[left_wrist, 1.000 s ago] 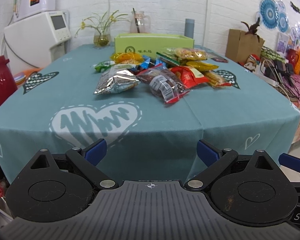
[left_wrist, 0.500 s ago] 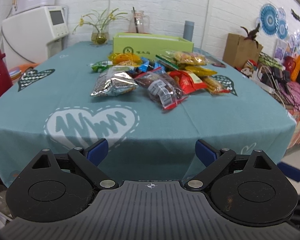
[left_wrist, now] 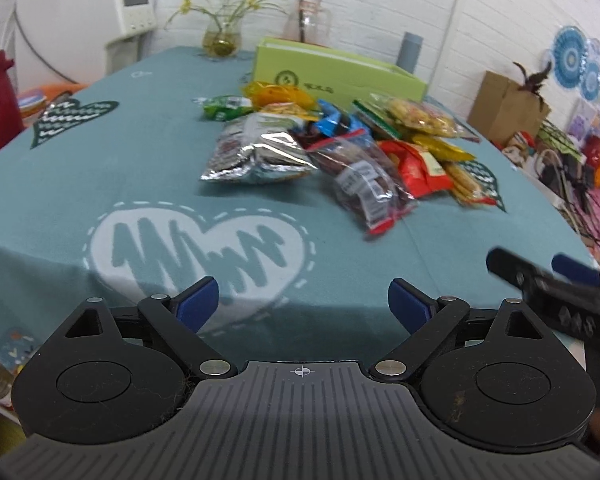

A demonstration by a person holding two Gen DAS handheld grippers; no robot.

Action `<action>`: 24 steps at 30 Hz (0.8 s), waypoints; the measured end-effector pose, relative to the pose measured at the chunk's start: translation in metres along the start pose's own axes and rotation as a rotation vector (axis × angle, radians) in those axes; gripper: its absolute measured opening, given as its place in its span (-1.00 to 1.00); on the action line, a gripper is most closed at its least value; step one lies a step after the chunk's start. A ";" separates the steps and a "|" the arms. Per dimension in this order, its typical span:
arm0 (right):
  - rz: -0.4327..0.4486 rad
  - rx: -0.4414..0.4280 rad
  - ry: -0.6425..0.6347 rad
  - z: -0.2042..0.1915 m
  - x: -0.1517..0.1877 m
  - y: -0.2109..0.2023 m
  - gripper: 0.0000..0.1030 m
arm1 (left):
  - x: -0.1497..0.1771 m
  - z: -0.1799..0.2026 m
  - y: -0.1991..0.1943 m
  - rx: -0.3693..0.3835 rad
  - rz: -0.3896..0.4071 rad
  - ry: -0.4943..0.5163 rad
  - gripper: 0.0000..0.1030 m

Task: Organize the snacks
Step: 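Reach the left gripper to the clear jerky bag and close on it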

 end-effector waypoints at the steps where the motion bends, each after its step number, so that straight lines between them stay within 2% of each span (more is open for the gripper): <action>1: -0.020 0.015 -0.006 0.005 -0.005 0.012 0.99 | -0.002 0.001 0.003 -0.001 -0.008 -0.004 0.54; 5: -0.133 0.015 0.019 0.019 -0.006 0.049 0.99 | -0.010 0.009 0.019 -0.012 -0.045 0.017 0.49; 7: -0.137 0.027 -0.010 0.017 -0.005 0.056 0.99 | -0.015 0.011 0.026 -0.008 -0.052 0.020 0.48; 13: -0.134 -0.009 -0.027 0.018 -0.006 0.060 0.99 | -0.033 0.013 0.046 0.024 -0.087 0.010 0.48; 15: -0.114 -0.044 -0.050 0.022 -0.002 0.056 0.99 | -0.041 0.008 0.049 0.056 -0.114 -0.013 0.45; 20: -0.203 -0.122 -0.094 0.022 -0.013 0.053 0.99 | -0.066 0.004 0.058 0.191 -0.190 -0.063 0.45; 24: -0.213 -0.283 -0.273 -0.017 -0.022 0.053 0.99 | -0.084 0.015 0.075 0.235 -0.227 -0.087 0.45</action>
Point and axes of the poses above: each gripper's, at about its wrist camera, not at the fingertips, and y roughly the way its jaws point, z to its right, x to its underside, the point moved 1 cm from there along y, roughly the way its jaws point, and after that the axes turned 10 degrees about -x, right-handed, at the moved point
